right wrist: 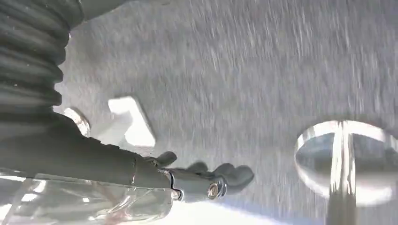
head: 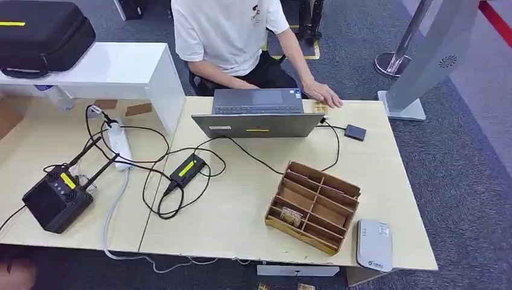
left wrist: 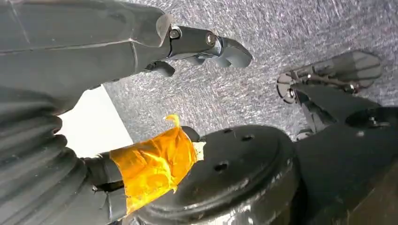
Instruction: Pass the card to the sensor for recognition and then transmit it.
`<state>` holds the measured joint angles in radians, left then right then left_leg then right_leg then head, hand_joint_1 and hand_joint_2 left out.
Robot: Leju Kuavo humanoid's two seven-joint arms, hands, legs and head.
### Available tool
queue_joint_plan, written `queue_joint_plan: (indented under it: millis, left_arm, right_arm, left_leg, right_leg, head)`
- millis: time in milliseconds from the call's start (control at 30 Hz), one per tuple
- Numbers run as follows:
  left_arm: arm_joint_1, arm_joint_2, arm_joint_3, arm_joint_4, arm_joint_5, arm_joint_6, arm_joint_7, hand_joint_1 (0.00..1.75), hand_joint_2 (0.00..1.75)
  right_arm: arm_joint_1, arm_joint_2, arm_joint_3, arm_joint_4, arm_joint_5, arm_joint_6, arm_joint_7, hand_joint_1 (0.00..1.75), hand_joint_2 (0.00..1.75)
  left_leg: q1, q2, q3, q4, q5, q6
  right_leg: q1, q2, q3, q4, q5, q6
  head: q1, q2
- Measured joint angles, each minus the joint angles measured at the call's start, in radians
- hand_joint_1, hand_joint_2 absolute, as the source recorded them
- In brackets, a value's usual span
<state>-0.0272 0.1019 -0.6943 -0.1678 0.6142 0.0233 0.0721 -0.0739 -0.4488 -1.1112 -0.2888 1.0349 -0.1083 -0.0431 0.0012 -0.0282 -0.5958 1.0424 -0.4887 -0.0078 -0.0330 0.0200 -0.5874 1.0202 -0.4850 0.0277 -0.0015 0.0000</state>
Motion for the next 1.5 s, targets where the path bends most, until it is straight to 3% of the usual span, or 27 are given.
queue_joint_plan:
  millis: [167,333,500,700,867,1067,1233,1500]
  left_arm:
    - [-0.001,0.007,-0.015,0.0,-0.004,-0.008,-0.003,0.0,1.75]
    - [-0.003,0.012,-0.03,0.0,-0.007,-0.015,-0.006,0.0,1.75]
    - [-0.011,0.016,-0.042,0.0,-0.011,-0.018,-0.011,0.0,1.75]
    - [-0.014,0.016,-0.062,0.0,-0.011,-0.016,-0.022,0.0,1.75]
    - [-0.016,0.016,-0.068,0.0,-0.004,-0.011,-0.026,0.0,1.75]
    - [-0.017,0.016,-0.085,0.0,0.006,0.006,-0.026,0.0,1.75]
    - [-0.017,0.016,-0.1,0.0,0.017,0.016,-0.026,0.0,1.75]
    - [-0.019,0.013,-0.127,0.0,0.023,-0.007,-0.05,0.0,1.75]
  right_arm:
    - [-0.073,-0.12,0.0,0.001,0.02,-0.016,0.024,0.0,1.75]
    - [-0.144,-0.197,0.008,0.004,0.034,-0.026,0.016,0.0,1.75]
    - [-0.263,-0.262,0.061,0.002,0.087,-0.052,-0.063,0.0,1.75]
    - [-0.433,-0.305,0.193,-0.013,0.137,-0.058,-0.131,0.0,1.75]
    - [-0.542,-0.306,0.329,-0.048,0.138,-0.06,-0.202,0.0,1.75]
    - [-0.604,-0.267,0.556,-0.147,0.017,-0.068,-0.204,0.0,1.75]
    - [-0.606,-0.226,0.776,-0.27,-0.133,-0.069,-0.159,0.0,1.75]
    - [-0.619,-0.166,1.1,-0.474,-0.262,-0.083,-0.076,0.0,1.75]
  left_leg:
    - [0.0,0.0,0.002,0.0,0.0,0.0]
    - [0.0,0.0,0.002,-0.001,0.0,0.0]
    - [0.001,0.001,0.001,-0.001,0.0,0.0]
    - [0.0,0.001,0.003,-0.001,0.002,0.0]
    - [0.001,-0.001,0.002,-0.001,0.002,0.0]
    - [0.001,-0.001,0.003,-0.001,0.002,0.0]
    - [0.001,-0.001,0.003,-0.002,0.002,0.0]
    - [0.002,-0.001,0.003,-0.002,0.003,-0.001]
  right_leg:
    - [0.0,0.001,0.0,0.001,0.0,0.0]
    - [0.0,0.001,0.001,0.002,0.0,0.0]
    - [0.001,0.002,0.001,0.002,0.0,0.0]
    - [0.0,0.002,0.001,0.003,0.0,0.0]
    - [0.001,0.001,0.002,0.003,0.0,0.0]
    - [0.001,0.001,0.002,0.003,0.0,0.0]
    - [0.001,0.001,0.002,0.004,0.0,0.0]
    - [0.002,0.001,0.002,0.004,0.0,0.0]
  head:
    - [-0.001,0.0]
    - [-0.002,0.0]
    - [0.0,0.0]
    - [-0.002,0.0]
    - [-0.002,0.0]
    - [-0.001,0.0]
    - [-0.001,0.0]
    - [-0.001,0.0]
